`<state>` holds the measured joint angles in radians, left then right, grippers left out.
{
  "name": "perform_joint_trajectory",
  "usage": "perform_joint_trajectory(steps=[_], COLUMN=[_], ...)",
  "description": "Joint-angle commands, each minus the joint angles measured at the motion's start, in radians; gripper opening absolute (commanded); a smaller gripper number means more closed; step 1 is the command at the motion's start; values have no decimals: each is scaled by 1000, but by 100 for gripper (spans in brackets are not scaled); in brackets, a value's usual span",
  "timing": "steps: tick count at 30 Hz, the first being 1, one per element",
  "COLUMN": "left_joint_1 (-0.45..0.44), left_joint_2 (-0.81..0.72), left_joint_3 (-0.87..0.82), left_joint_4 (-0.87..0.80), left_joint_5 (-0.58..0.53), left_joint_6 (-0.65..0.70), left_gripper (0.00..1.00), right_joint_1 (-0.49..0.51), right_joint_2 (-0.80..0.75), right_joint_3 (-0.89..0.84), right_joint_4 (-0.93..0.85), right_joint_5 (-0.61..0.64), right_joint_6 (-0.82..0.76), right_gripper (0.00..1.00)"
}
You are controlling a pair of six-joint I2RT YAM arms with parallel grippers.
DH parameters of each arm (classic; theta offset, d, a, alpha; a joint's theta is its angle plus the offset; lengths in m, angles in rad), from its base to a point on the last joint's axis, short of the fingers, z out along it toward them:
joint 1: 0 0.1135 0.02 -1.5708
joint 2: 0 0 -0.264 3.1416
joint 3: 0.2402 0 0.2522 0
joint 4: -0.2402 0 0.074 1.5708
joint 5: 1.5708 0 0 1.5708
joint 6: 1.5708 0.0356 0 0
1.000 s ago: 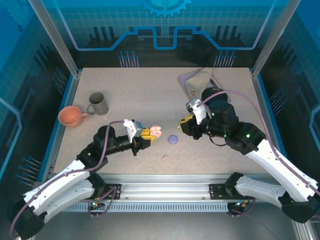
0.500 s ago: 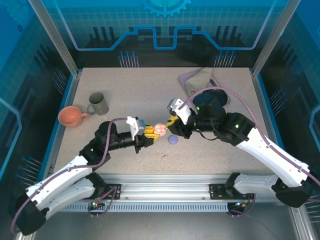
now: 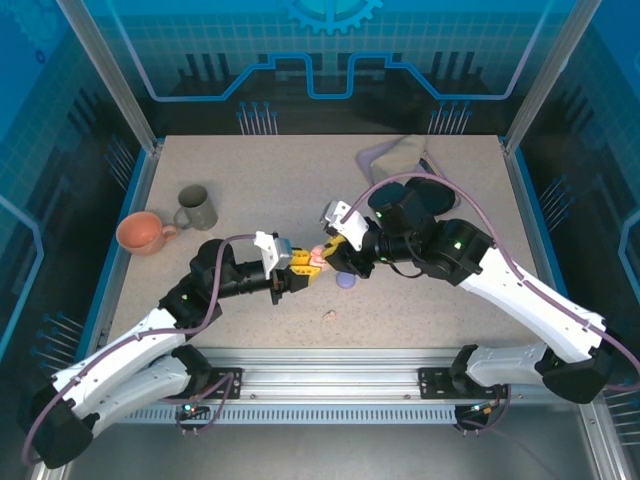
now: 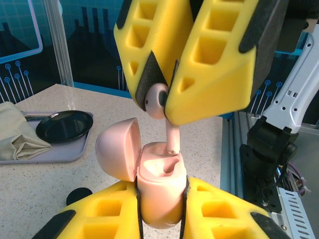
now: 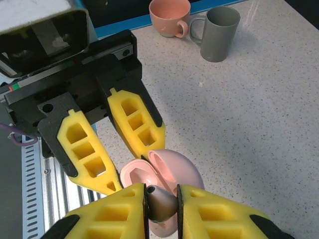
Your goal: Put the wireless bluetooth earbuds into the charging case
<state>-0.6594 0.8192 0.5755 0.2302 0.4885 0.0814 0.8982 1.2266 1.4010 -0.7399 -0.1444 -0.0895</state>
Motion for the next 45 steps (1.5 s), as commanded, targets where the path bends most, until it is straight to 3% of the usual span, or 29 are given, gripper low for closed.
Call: perform_joint_trajectory(steps=[1,16,29,35,40,45], left_joint_1=[-8,-8,-8,-8,-8,-8], left_joint_2=[0,16,7,-11,-45,-111], left_joint_3=[38,44,38,22,-2,-17], left_joint_4=[14,14,12,10,-3,-62], left_joint_5=[26,14,8,-27,-90,-143], left_joint_6=[26,26,24,24,29,46], left_gripper=[0,0,0,0,0,0], right_joint_1=[17,33,25,-8,-57,-174], right_joint_2=[13,56,64,-15,-110,-195], right_joint_3=[28,64,129,120,42,-85], right_joint_4=[-23,-60,-91,-66,-25,-6], right_joint_5=[-29,-31,-19,54,143,115], right_joint_6=[-18,-14,39,101,238,473], right_gripper=[22,25,36,52,77,100])
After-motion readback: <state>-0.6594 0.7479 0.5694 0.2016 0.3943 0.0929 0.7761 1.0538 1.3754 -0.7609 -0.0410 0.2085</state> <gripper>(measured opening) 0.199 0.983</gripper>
